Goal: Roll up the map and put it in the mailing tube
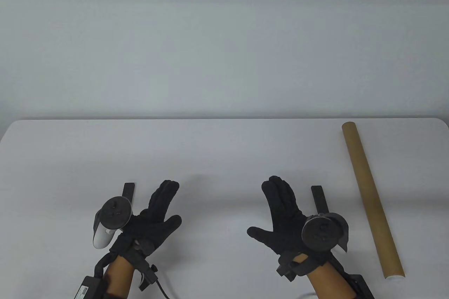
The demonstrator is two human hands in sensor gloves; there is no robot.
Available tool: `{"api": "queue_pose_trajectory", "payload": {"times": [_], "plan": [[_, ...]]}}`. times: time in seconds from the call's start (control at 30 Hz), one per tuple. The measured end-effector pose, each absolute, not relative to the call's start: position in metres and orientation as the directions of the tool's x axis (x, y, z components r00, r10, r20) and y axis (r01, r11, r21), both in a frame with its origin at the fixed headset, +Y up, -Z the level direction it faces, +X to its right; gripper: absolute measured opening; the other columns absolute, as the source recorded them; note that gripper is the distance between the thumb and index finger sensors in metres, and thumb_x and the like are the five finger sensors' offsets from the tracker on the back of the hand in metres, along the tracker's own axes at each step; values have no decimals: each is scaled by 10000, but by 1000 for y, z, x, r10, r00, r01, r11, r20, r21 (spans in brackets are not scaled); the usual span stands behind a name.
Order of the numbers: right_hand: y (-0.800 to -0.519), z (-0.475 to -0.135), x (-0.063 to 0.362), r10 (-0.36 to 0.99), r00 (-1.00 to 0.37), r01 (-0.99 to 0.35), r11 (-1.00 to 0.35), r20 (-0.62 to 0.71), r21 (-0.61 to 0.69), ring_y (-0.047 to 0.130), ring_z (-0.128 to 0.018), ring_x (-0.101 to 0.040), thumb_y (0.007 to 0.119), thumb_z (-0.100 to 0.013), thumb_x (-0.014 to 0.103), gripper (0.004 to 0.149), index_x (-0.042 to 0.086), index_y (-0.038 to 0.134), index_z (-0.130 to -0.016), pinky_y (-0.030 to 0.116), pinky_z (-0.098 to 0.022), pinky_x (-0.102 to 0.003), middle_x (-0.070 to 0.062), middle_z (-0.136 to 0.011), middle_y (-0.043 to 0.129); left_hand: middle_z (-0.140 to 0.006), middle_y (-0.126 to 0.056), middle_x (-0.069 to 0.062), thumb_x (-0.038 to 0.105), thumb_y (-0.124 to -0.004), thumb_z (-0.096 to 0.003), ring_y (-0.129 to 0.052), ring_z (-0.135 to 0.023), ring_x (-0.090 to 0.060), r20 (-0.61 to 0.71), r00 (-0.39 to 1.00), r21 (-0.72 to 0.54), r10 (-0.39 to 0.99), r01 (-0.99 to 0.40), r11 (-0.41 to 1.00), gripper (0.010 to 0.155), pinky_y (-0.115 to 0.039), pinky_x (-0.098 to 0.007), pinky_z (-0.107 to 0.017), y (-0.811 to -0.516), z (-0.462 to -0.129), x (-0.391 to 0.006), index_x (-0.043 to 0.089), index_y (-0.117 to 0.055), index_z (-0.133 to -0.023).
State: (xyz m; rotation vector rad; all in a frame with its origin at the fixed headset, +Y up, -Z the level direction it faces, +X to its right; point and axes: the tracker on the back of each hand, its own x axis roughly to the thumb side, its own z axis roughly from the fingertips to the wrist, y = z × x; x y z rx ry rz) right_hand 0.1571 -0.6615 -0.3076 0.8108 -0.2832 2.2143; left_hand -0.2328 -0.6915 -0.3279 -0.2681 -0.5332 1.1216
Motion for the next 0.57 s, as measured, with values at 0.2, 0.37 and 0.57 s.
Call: {"api": "queue_pose_trajectory", "payload": {"times": [0.2, 0.37, 0.57], "plan": [[-679, -320, 162, 646, -517, -723, -681, 562, 117, 195, -952, -681, 832, -530, 590, 1052, 100, 116, -1124, 303, -616, -757, -295, -1117, 93, -1213, -64, 59, 871, -659, -393, -37, -1149, -358, 257, 320, -481, 912, -776, 408, 938, -126, -635, -775, -695, -329, -232, 496, -183, -1108], [-690, -327, 165, 697, -504, -736, -655, 511, 169, 189, -945, -686, 830, -533, 592, 1055, 98, 107, -1121, 299, -612, -758, -302, -1112, 81, -1212, -60, 60, 871, -661, -393, -32, -1148, -357, 246, 320, -482, 915, -778, 402, 939, -120, -638, -773, -696, -328, -234, 497, -180, -1108], [-695, -330, 166, 699, -517, -728, -662, 494, 176, 196, -944, -688, 829, -534, 591, 1052, 95, 111, -1122, 302, -610, -757, -309, -1109, 88, -1212, -61, 56, 868, -664, -395, -34, -1147, -361, 230, 323, -488, 918, -778, 396, 938, -122, -638, -773, -698, -328, -235, 494, -182, -1109]]}}
